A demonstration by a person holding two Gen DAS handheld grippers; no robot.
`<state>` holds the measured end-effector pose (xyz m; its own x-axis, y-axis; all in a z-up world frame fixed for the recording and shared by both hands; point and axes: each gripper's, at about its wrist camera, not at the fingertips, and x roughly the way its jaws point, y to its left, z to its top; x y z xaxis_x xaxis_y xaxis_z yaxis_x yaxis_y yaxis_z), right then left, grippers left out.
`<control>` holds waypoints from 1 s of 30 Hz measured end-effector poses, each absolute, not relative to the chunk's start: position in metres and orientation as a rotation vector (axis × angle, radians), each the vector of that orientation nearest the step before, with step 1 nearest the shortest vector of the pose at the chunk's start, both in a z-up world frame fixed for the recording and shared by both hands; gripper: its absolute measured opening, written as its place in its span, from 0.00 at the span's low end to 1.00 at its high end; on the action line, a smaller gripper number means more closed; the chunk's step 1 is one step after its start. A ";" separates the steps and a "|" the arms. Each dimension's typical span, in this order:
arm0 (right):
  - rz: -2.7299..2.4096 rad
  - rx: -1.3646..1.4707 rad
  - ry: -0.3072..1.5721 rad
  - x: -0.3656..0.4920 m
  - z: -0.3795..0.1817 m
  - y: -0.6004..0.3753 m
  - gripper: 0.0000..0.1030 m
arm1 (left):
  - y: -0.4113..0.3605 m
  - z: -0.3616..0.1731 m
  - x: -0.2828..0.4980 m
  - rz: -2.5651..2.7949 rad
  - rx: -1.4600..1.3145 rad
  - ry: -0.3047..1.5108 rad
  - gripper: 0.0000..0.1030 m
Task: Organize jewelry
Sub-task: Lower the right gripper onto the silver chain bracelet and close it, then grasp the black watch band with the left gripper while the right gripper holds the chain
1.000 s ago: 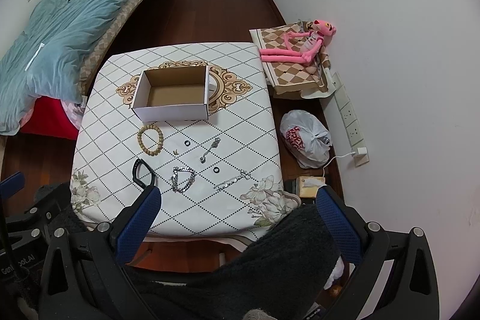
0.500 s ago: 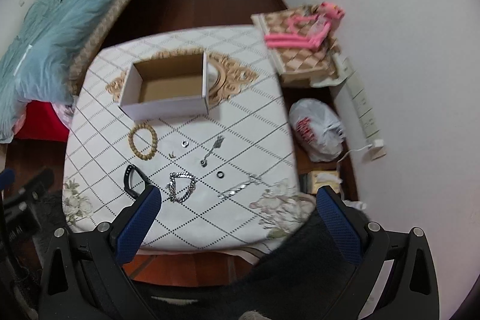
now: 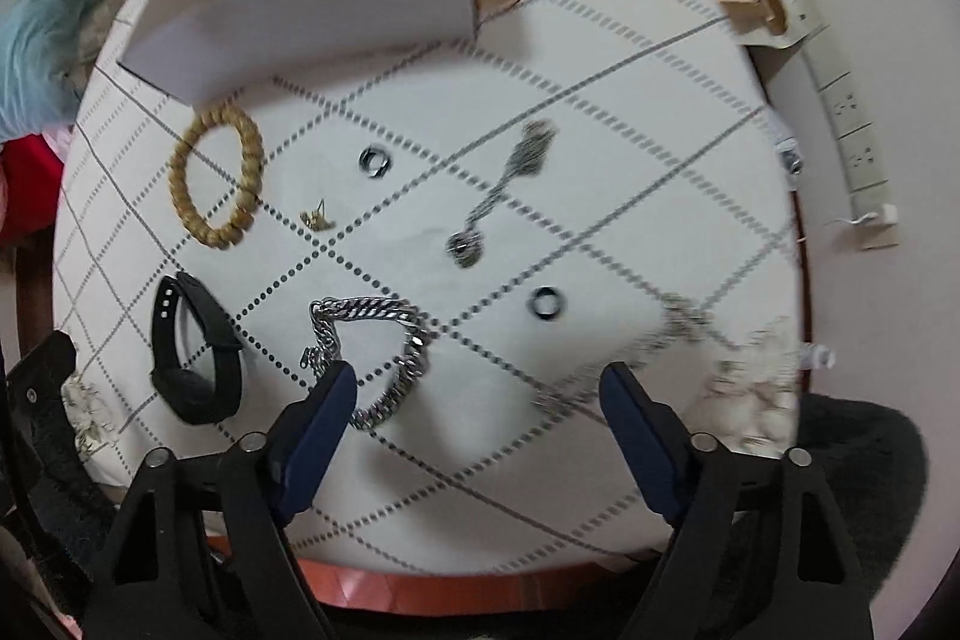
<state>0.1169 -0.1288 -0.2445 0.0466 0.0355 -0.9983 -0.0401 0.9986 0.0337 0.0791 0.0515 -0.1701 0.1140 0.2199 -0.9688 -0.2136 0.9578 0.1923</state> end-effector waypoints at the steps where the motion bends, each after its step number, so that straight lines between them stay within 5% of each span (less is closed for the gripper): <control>1: 0.058 -0.007 1.530 0.117 -0.250 -0.126 0.74 | 0.052 -0.174 0.079 0.319 0.003 1.427 1.00; 9: 0.069 -0.078 1.463 0.107 -0.262 -0.111 0.63 | 0.055 -0.194 0.078 0.307 -0.028 1.465 1.00; 11: 0.082 -0.089 1.442 0.105 -0.258 -0.109 0.36 | 0.055 -0.199 0.077 0.298 -0.048 1.478 1.00; 12: 0.088 -0.097 1.436 0.103 -0.256 -0.108 0.08 | 0.054 -0.201 0.077 0.294 -0.059 1.486 1.00; 23: 0.033 -0.011 1.465 0.087 -0.241 -0.144 0.08 | 0.048 -0.235 0.089 0.141 -0.299 1.546 0.95; 26: 0.038 0.014 1.467 0.091 -0.240 -0.148 0.08 | 0.041 -0.242 0.096 0.059 -0.323 1.528 0.69; 28: 0.050 0.041 1.468 0.095 -0.240 -0.152 0.08 | 0.034 -0.241 0.100 0.028 -0.270 1.501 0.15; 30: 0.063 0.056 1.460 0.098 -0.236 -0.150 0.08 | 0.033 -0.242 0.102 0.006 -0.250 1.499 0.10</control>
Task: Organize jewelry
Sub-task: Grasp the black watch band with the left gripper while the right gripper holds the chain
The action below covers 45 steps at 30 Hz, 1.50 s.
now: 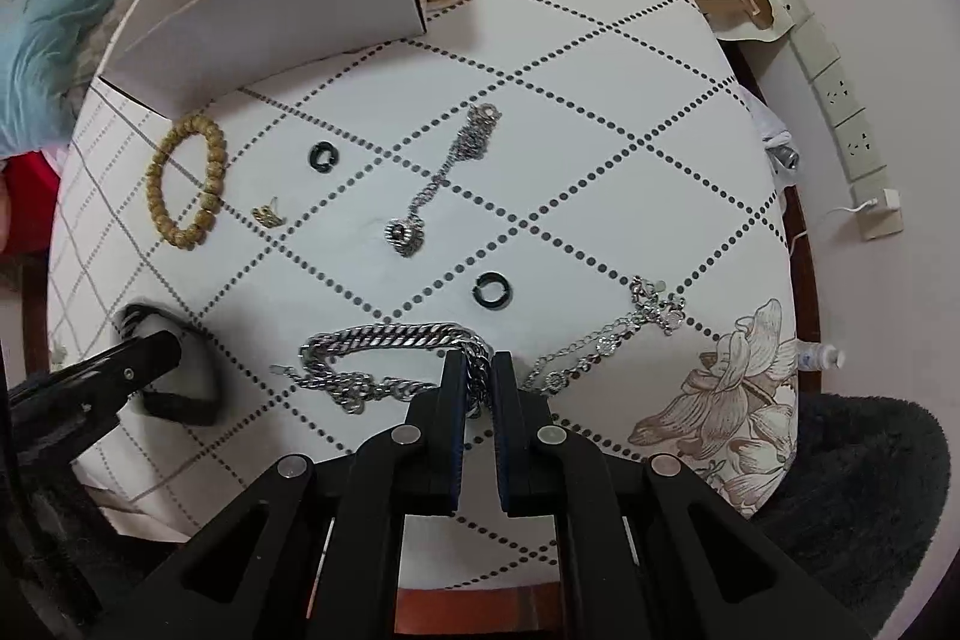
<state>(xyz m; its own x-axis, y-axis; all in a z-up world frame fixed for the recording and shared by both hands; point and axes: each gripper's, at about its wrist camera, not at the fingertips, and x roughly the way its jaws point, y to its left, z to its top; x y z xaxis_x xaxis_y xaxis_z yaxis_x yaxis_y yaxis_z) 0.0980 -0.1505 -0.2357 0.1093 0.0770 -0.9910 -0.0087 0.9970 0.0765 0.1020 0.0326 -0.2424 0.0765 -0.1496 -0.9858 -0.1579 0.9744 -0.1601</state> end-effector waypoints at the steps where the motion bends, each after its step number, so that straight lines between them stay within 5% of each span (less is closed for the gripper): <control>1: 0.068 0.066 1.458 0.100 -0.234 -0.150 0.08 | 0.034 -0.243 0.102 0.009 -0.245 1.495 0.07; 15: 0.160 0.181 1.365 0.125 -0.189 -0.158 0.08 | 0.070 -0.194 0.097 -0.022 -0.378 1.380 0.05; 17: 0.163 0.178 1.356 0.125 -0.186 -0.159 0.08 | 0.077 -0.204 0.093 -0.020 -0.443 1.430 0.15; 19: 0.160 0.182 1.356 0.125 -0.185 -0.159 0.08 | 0.081 -0.216 0.091 -0.001 -0.489 1.491 0.49; 25: 0.130 0.171 1.377 0.122 -0.195 -0.164 0.08 | 0.045 -0.236 0.089 -0.030 -0.522 1.535 0.53; 32: 0.090 0.175 1.389 0.121 -0.204 -0.174 0.08 | 0.011 -0.228 0.095 -0.043 -0.329 1.461 0.47; 33: 0.087 0.177 1.389 0.121 -0.204 -0.175 0.08 | 0.009 -0.224 0.095 -0.067 -0.330 1.440 0.30; 36: 0.080 0.182 1.389 0.121 -0.205 -0.177 0.08 | 0.003 -0.217 0.097 -0.077 -0.279 1.413 0.23; 37: 0.081 0.184 1.388 0.121 -0.204 -0.177 0.08 | 0.004 -0.214 0.096 -0.083 -0.274 1.400 0.09; 39: 0.085 0.196 1.383 0.121 -0.202 -0.178 0.08 | 0.007 -0.210 0.095 -0.091 -0.268 1.396 0.02; 45: 0.135 0.235 1.351 0.127 -0.182 -0.174 0.08 | 0.020 -0.186 0.090 -0.099 -0.278 1.346 0.02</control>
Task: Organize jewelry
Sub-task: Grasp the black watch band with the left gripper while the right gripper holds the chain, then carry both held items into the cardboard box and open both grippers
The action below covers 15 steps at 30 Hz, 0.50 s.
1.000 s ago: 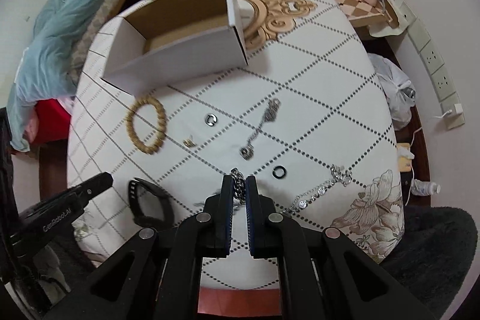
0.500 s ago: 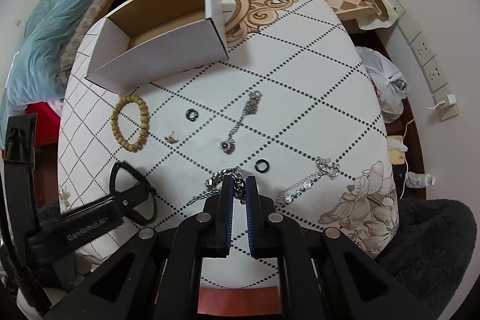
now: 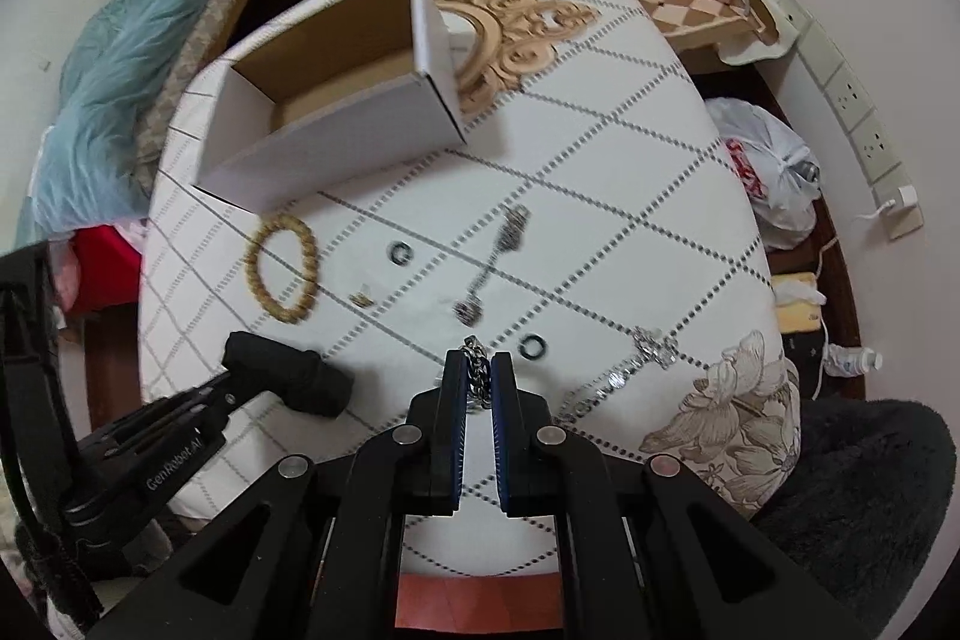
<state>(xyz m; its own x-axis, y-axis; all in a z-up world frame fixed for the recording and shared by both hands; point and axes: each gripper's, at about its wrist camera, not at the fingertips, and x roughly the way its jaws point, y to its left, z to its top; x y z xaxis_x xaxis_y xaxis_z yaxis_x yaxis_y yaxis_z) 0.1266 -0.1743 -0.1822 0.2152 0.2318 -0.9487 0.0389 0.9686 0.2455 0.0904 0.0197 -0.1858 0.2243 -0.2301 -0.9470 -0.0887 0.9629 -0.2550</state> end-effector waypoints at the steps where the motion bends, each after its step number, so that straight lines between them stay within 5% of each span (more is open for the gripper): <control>1: 0.147 0.240 1.341 0.128 -0.177 -0.173 0.08 | 0.022 -0.183 0.091 -0.100 -0.278 1.332 0.02; 15: 0.280 0.217 1.160 0.173 -0.081 -0.149 0.08 | 0.032 -0.113 0.135 -0.133 -0.330 1.135 0.02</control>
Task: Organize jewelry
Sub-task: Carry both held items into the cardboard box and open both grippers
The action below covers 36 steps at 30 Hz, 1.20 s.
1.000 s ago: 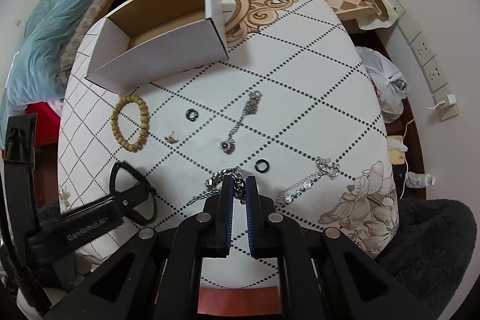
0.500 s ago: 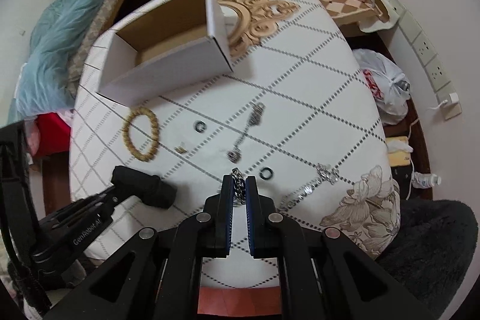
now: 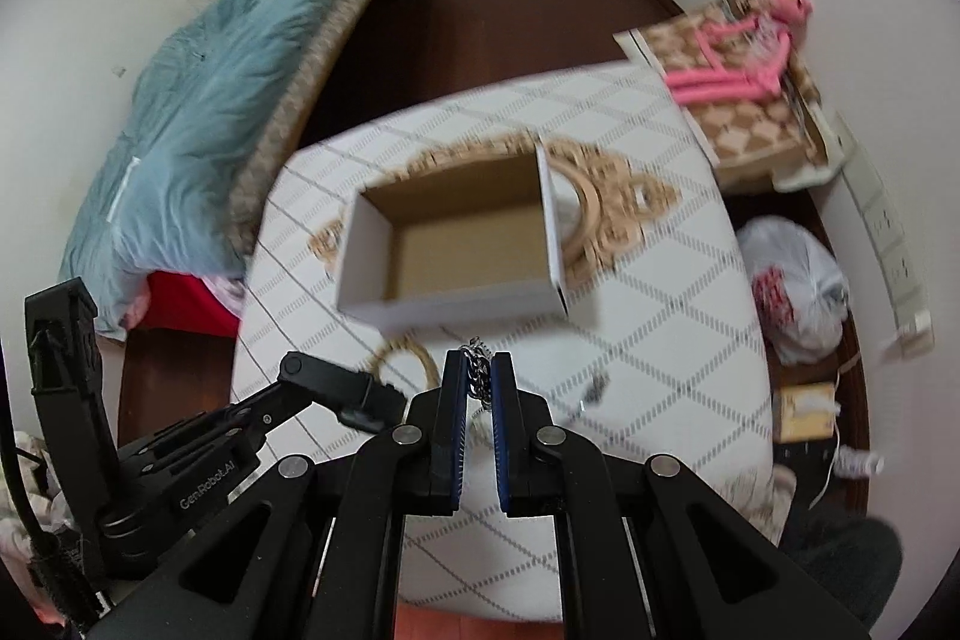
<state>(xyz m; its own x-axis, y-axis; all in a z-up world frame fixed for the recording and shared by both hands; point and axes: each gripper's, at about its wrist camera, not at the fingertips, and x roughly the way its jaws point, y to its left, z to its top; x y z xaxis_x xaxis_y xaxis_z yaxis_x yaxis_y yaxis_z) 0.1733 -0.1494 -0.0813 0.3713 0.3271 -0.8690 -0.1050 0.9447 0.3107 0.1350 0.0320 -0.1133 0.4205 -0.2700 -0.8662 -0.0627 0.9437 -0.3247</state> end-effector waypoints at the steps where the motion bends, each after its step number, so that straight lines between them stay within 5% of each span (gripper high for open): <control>1: 0.286 0.211 1.149 0.181 -0.076 -0.147 0.08 | 0.033 -0.107 0.141 -0.133 -0.328 1.119 0.02; 10: 0.300 0.152 1.113 0.259 -0.057 -0.125 0.08 | 0.042 -0.085 0.218 -0.124 -0.280 1.072 0.02; 22: 0.331 0.101 1.338 0.337 -0.133 -0.100 0.09 | 0.049 -0.139 0.287 -0.053 -0.292 1.260 0.11; 23: 0.337 0.108 1.354 0.339 -0.137 -0.100 0.09 | 0.050 -0.139 0.289 -0.047 -0.288 1.262 0.14; 26: 0.328 0.131 1.379 0.345 -0.145 -0.107 0.10 | 0.051 -0.138 0.291 -0.004 -0.259 1.260 0.60; 27: 0.318 0.138 1.377 0.346 -0.146 -0.110 0.16 | 0.052 -0.135 0.290 0.006 -0.259 1.247 0.70; 30: 0.307 0.162 1.370 0.347 -0.145 -0.120 0.46 | 0.056 -0.130 0.288 0.028 -0.250 1.240 0.70; 33: 0.272 0.124 1.341 0.345 -0.140 -0.125 0.51 | 0.058 -0.125 0.282 0.059 -0.215 1.212 0.70; 35: 0.233 0.059 1.319 0.336 -0.139 -0.125 0.67 | 0.056 -0.123 0.277 0.089 -0.164 1.183 0.72; 36: 0.223 0.041 1.316 0.334 -0.140 -0.125 0.84 | 0.055 -0.122 0.274 0.103 -0.141 1.172 0.82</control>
<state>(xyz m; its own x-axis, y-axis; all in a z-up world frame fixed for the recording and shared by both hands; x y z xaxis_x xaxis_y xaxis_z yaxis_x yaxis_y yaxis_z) 0.3338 -0.1247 -0.1397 0.2338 0.1857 -0.9544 -0.1391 0.9779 0.1562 0.2739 0.0547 -0.1223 0.3853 0.0073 -0.9228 -0.1541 0.9864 -0.0566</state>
